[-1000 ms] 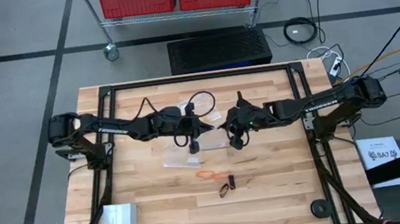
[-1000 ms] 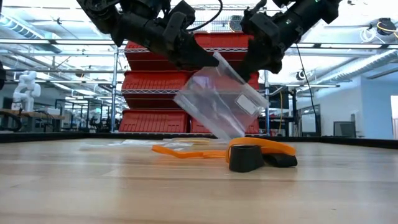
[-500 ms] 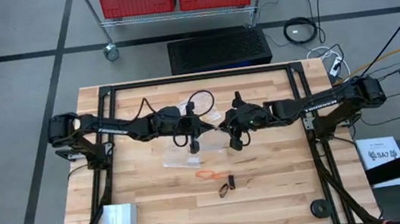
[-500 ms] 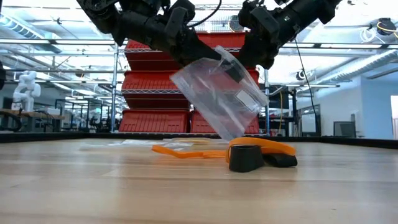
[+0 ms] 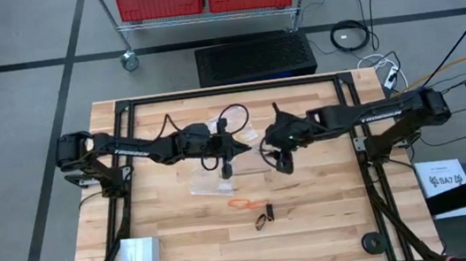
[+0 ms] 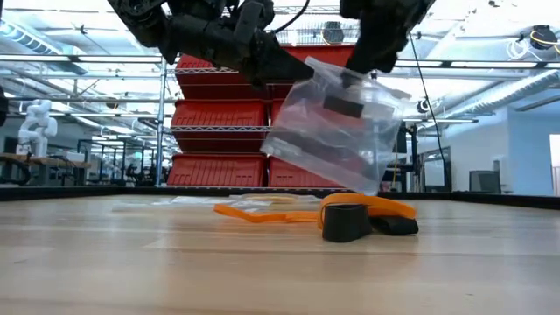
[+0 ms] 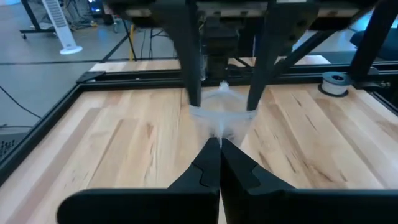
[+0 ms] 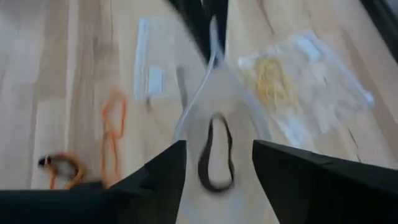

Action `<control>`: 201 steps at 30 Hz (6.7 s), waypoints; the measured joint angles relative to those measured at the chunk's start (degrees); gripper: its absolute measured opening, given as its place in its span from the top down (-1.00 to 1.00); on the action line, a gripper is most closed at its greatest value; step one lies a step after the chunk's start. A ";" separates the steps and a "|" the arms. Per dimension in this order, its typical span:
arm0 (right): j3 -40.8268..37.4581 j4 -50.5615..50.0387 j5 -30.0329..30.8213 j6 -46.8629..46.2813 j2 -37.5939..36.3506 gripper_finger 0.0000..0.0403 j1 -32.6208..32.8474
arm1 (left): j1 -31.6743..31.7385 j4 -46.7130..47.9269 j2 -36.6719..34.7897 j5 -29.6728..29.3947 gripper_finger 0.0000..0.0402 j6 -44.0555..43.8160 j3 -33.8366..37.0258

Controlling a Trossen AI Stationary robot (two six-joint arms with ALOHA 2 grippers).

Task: Sort rubber bands
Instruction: Put the black rubber band into the zip bag

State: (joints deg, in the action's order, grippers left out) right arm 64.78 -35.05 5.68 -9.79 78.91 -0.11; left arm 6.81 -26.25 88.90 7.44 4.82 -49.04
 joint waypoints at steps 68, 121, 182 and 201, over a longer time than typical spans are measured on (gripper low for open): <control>-0.95 -5.39 43.59 -22.29 0.50 1.00 23.27 | 2.92 -0.74 0.01 5.54 1.00 -3.31 0.00; 2.22 -1.49 37.15 -13.34 5.44 1.00 16.93 | 3.25 -3.22 0.02 2.54 1.00 -7.58 0.00; -12.90 -0.29 26.11 -35.44 -1.96 0.49 22.22 | 4.85 -3.82 0.02 4.49 1.00 -8.52 0.02; -21.12 15.86 33.21 -32.79 -1.22 0.12 17.18 | 4.87 -3.79 0.02 4.68 1.00 -8.53 0.02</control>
State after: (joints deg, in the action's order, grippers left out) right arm 43.66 -19.19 38.90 -42.58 77.68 17.08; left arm 11.68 -30.04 88.92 12.12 -3.71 -49.02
